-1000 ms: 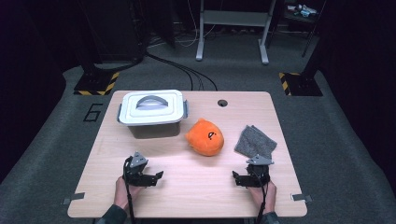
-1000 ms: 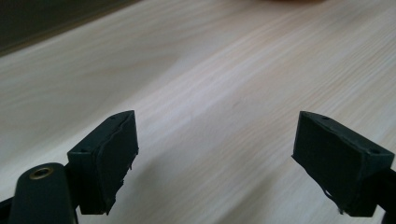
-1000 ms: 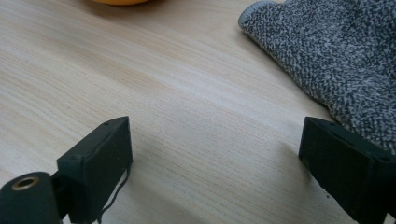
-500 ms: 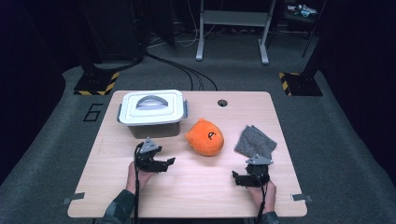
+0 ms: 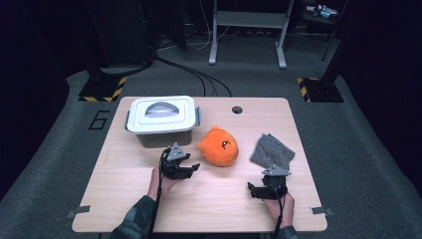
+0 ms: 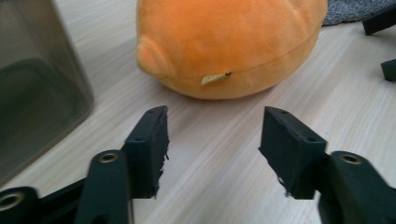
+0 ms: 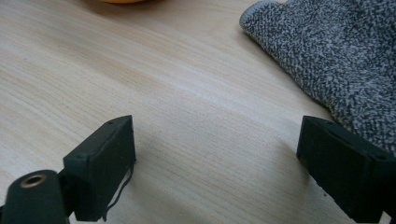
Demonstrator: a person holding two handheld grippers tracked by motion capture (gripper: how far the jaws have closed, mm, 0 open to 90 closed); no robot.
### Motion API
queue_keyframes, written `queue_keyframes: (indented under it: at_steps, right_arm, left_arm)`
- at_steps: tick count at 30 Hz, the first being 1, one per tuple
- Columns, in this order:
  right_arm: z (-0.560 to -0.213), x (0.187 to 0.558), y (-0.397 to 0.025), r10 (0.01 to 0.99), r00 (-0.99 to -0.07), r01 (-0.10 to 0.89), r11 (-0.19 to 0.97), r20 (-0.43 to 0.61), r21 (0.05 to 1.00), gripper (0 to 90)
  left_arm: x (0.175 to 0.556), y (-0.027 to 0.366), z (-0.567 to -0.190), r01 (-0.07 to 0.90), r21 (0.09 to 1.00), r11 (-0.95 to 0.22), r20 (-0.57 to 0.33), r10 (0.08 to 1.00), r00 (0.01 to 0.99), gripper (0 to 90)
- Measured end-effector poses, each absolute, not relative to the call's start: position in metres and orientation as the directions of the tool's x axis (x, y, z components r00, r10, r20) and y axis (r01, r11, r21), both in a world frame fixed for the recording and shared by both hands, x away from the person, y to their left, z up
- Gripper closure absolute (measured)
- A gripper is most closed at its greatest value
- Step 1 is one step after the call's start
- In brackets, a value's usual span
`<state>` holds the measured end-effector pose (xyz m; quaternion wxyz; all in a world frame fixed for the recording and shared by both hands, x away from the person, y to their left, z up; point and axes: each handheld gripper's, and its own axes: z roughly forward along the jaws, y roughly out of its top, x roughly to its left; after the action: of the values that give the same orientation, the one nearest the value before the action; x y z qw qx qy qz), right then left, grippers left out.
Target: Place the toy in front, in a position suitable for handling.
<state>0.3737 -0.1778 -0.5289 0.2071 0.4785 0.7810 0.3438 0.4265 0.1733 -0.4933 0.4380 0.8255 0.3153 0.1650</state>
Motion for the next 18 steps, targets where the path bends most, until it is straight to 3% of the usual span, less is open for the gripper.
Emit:
queue_keyframes:
  at_steps: [7,18]
  right_arm:
    - [-0.529,0.374,-0.178,0.89,-0.457,0.604,0.305,0.006,0.736,11.4]
    - [-0.529,0.374,-0.179,0.89,-0.456,0.603,0.305,0.006,0.737,11.9]
  left_arm:
    - [0.432,0.156,-0.491,0.332,0.833,-0.442,0.045,0.652,0.757,56.7]
    - [0.439,0.144,-0.493,0.318,0.819,-0.478,0.076,0.639,0.766,68.1]
